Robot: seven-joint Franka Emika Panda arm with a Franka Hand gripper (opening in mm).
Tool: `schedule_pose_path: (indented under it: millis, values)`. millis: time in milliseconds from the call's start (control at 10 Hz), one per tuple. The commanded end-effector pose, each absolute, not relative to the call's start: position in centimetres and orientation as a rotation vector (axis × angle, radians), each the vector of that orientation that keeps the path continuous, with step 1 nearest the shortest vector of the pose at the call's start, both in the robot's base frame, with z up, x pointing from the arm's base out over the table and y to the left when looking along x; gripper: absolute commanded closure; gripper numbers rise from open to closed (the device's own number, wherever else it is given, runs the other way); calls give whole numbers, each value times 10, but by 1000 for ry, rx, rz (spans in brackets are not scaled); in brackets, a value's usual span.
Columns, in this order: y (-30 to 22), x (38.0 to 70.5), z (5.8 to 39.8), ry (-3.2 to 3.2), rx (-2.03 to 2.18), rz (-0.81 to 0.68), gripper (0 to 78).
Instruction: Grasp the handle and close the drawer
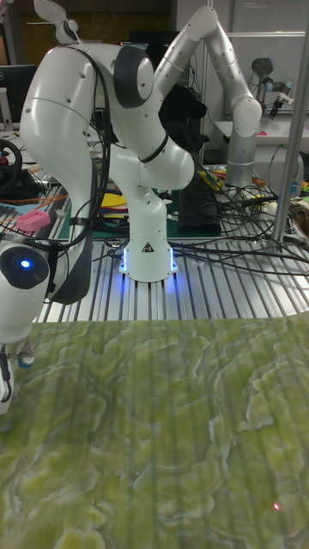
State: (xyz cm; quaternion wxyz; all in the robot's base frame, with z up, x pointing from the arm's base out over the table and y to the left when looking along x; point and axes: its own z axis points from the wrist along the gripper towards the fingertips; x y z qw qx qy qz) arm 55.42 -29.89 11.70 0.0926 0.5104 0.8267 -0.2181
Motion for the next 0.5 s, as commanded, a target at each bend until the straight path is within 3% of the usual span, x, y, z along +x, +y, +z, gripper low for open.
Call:
schedule_pose_path:
  millis: [100,500]
  values:
    - [-317,561,127,2502,1454,-653,761]
    - [-328,569,135,2464,1482,-640,761]
